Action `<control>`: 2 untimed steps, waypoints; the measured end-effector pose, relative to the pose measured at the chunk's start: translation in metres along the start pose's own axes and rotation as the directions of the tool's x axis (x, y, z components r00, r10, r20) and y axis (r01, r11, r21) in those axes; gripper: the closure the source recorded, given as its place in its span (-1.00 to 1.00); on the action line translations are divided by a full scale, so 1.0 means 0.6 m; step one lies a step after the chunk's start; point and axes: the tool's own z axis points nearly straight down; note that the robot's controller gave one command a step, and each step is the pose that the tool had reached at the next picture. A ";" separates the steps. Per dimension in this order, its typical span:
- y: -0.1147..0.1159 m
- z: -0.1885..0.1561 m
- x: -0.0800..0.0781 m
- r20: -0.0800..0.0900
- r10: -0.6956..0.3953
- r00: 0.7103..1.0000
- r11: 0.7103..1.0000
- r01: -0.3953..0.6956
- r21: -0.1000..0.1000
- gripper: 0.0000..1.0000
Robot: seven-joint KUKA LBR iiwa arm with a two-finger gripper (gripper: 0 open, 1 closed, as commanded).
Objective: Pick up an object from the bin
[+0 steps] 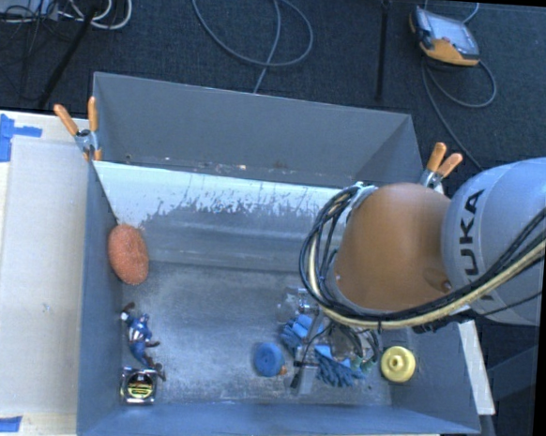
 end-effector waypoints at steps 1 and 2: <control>0.000 -0.007 -0.003 0.008 0.002 1.000 1.000 -0.002 -0.001 -1.00; -0.011 0.039 -0.006 0.017 -0.073 0.997 0.997 0.073 0.000 -1.00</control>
Offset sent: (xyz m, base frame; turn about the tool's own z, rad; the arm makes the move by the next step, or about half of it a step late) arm 0.0014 -0.0183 -0.0674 -0.1610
